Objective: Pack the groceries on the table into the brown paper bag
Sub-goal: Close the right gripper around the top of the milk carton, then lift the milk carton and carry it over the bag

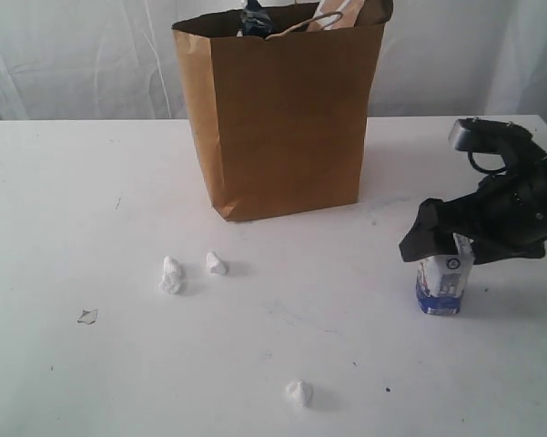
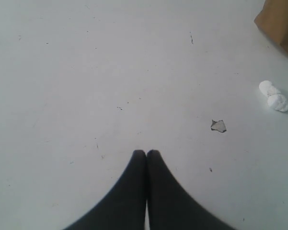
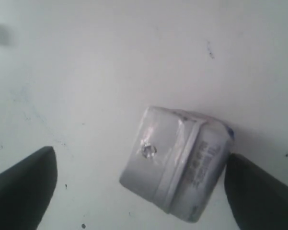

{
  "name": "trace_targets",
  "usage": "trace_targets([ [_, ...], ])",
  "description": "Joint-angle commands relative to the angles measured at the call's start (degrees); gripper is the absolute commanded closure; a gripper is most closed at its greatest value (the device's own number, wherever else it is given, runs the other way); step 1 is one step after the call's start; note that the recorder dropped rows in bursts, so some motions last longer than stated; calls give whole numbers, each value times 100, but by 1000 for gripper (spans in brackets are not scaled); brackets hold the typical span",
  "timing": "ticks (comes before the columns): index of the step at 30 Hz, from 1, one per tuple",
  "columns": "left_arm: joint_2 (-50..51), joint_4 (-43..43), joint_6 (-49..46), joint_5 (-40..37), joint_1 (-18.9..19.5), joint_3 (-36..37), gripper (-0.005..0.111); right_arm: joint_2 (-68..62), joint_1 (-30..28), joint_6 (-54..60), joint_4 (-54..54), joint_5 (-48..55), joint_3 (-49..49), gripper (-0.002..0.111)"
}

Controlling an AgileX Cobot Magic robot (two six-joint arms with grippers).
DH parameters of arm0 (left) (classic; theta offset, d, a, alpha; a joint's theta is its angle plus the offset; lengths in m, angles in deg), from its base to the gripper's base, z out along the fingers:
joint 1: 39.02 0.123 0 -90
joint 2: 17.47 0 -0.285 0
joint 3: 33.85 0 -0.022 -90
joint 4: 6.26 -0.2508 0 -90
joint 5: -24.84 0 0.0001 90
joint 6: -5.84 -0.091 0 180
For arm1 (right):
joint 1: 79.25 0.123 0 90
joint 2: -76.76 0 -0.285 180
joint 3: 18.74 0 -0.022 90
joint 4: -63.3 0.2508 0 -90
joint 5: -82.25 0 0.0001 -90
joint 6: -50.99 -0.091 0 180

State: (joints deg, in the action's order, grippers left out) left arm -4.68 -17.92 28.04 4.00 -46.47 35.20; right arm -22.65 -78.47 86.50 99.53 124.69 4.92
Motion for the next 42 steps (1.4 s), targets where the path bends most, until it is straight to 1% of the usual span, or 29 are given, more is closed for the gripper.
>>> trace_targets([
  [1,-26,32,56,-22,4,18,107,-74,170,34,-12,76,-19,21],
  [15,-26,32,56,-22,4,18,107,-494,207,1,-342,-478,-19,22],
  [17,-26,32,56,-22,4,18,107,-518,207,-212,-391,-592,-19,22],
  [19,-26,49,56,-21,4,18,107,-518,207,-530,-684,-635,-19,22],
  [21,-26,49,56,-21,4,18,107,-518,207,-943,-1089,-635,-19,28],
  [22,-26,67,56,-21,4,18,107,-518,207,-1242,-1297,-635,-19,34],
  [24,-26,67,56,-21,4,18,107,-518,207,-1331,-1386,-611,-19,48],
  [27,-26,67,56,-21,4,18,107,-518,207,-1331,-1386,-525,-29,76],
  [28,-26,81,56,-21,4,18,107,-518,207,-1331,-1386,-501,-29,83],
  [30,-26,93,56,-21,4,18,107,-508,207,-1331,-1386,-224,-78,92],
  [31,-26,93,56,-21,4,18,107,-508,207,-1331,-1386,-59,-143,96],
  [34,-26,93,56,-21,4,18,107,-442,207,-1331,-1386,267,-328,100],
  [42,-26,93,56,-21,4,18,107,48,207,-1331,-1386,1010,-1168,100],
])
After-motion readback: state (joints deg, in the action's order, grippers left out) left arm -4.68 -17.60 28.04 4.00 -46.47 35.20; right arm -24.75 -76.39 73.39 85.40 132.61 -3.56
